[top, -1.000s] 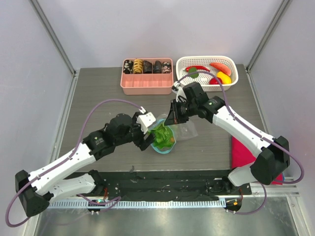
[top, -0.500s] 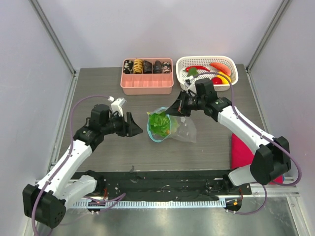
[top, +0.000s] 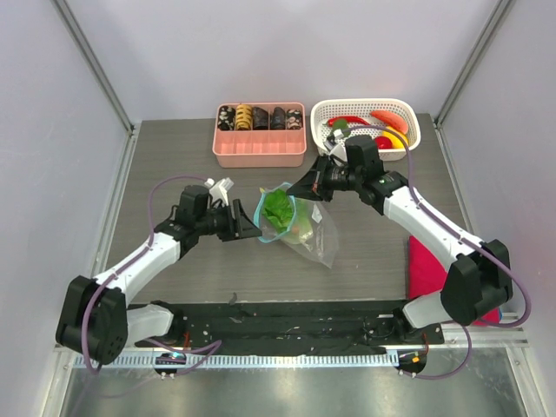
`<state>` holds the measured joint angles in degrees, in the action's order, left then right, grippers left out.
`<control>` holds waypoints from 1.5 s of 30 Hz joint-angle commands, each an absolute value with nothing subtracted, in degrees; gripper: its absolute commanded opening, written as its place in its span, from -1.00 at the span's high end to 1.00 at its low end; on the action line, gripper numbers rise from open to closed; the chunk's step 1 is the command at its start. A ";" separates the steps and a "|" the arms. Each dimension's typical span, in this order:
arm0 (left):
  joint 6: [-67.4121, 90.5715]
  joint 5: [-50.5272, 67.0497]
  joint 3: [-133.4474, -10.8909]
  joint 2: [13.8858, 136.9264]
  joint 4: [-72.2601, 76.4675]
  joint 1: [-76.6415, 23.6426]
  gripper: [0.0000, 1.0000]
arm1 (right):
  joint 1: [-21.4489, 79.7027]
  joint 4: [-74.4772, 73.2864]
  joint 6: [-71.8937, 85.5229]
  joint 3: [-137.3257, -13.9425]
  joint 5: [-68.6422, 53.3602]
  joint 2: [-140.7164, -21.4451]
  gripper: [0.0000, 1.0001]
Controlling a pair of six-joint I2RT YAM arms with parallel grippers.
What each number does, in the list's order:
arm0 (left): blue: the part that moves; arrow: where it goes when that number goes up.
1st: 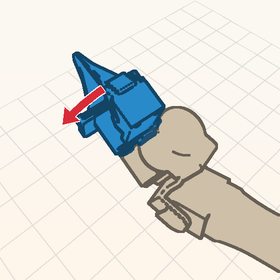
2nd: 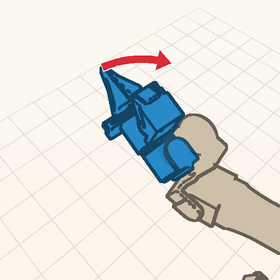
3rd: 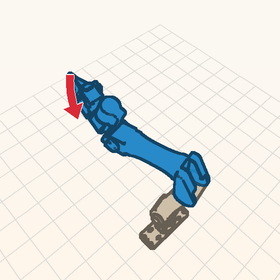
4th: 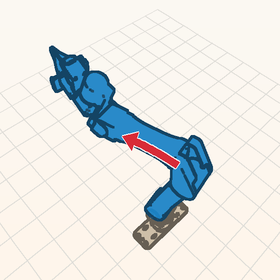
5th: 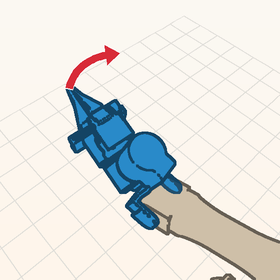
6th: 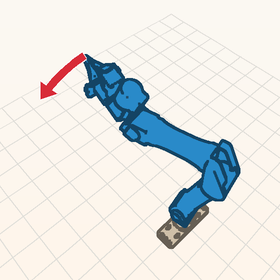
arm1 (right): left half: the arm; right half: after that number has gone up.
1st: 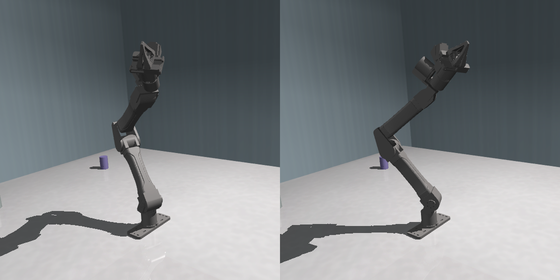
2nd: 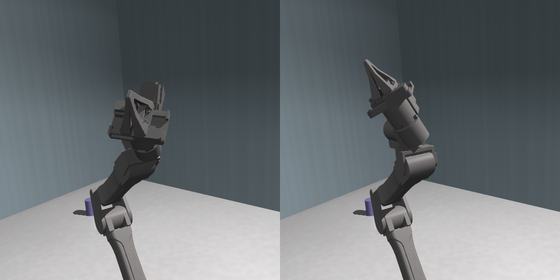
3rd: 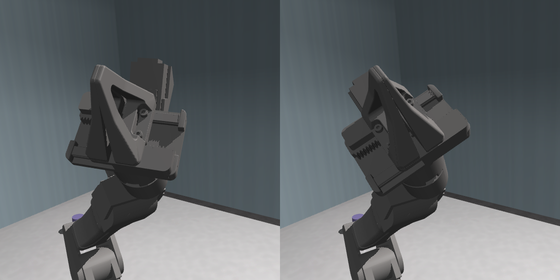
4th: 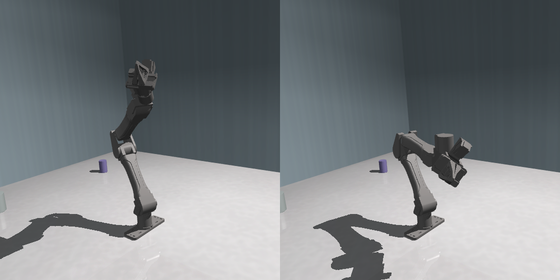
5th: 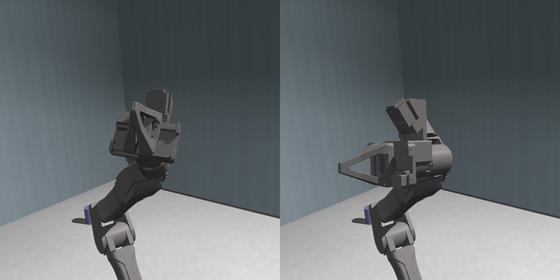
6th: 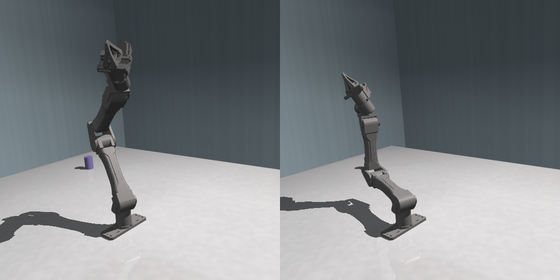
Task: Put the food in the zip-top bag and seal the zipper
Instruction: Place the fake vegetable in the zipper food storage bag.
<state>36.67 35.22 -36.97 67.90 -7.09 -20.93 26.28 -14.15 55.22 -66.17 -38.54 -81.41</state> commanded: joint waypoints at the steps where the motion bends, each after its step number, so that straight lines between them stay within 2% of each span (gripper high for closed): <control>1: 38.49 36.39 -37.62 70.31 1.74 -20.74 -0.01 | 26.54 -10.46 56.60 -66.97 -41.04 -81.21 0.97; 4: 39.99 36.74 -37.35 71.10 4.65 -20.83 -0.02 | 26.46 -10.37 56.69 -66.89 -41.57 -80.86 0.98; 7: 39.99 37.44 -38.05 72.86 4.49 -20.83 0.21 | 26.46 -9.85 56.87 -66.53 -42.19 -80.42 0.98; 8: 39.90 38.49 -39.10 72.95 4.13 -20.74 0.42 | 26.54 -9.84 56.69 -66.27 -42.19 -80.16 0.98; 10: 39.64 40.59 -40.69 72.08 1.60 -20.66 0.69 | 26.54 -10.02 55.56 -66.18 -42.45 -79.72 0.97; 11: 39.20 42.26 -43.04 70.59 0.19 -20.74 0.96 | 26.46 -10.37 55.11 -66.18 -42.45 -79.37 0.98; 12: 38.07 42.36 -44.37 69.45 -3.13 -20.74 1.00 | 26.28 -11.33 54.24 -66.36 -42.36 -79.10 0.98; 14: 35.09 41.58 -50.93 66.73 -15.85 -20.74 1.00 | 26.28 -16.32 46.53 -69.32 -40.79 -78.66 0.97; 15: 33.42 40.62 -54.20 66.10 -21.13 -20.74 0.99 | 26.28 -23.57 42.49 -71.00 -37.30 -78.58 0.98; 16: 29.57 39.91 -56.93 65.83 -31.27 -20.74 1.00 | 26.28 -26.86 39.32 -73.89 -35.35 -78.31 0.98; 20: 22.95 40.50 -71.68 66.18 -47.68 -20.83 1.00 | 26.37 -32.87 30.25 -76.20 -30.94 -74.89 0.98; 23: 19.27 38.77 -76.71 67.85 -55.51 -20.74 1.00 | 27.07 -33.57 28.22 -76.38 -30.68 -72.87 0.98; 27: 14.60 29.63 -80.68 73.29 -61.33 -20.65 1.00 | 27.60 -34.98 25.76 -74.19 -29.00 -74.00 0.97; 36: 13.71 26.81 -81.12 74.36 -59.15 -20.30 1.00 | 28.39 -33.75 19.78 -75.14 -27.51 -81.29 0.97; 38: 13.62 28.38 -82.00 74.44 -58.80 -20.21 1.00 | 28.39 -34.54 16.97 -77.86 -26.46 -81.56 0.72; 39: 13.88 28.65 -82.09 74.44 -58.62 -20.30 1.00 | 28.21 -34.80 16.09 -78.83 -26.19 -81.74 0.30; 42: 14.06 28.65 -82.09 74.62 -58.45 -20.21 1.00 | 25.50 -34.89 13.98 -82.52 -27.94 -82.53 -0.44; 44: 14.06 28.74 -82.26 74.53 -58.36 -20.30 1.00 | 20.85 -34.54 13.63 -85.42 -29.44 -84.19 -0.60; 45: 13.89 28.74 -82.35 74.44 -58.27 -20.30 1.00 | 18.83 -34.54 13.19 -86.56 -31.01 -85.07 -0.83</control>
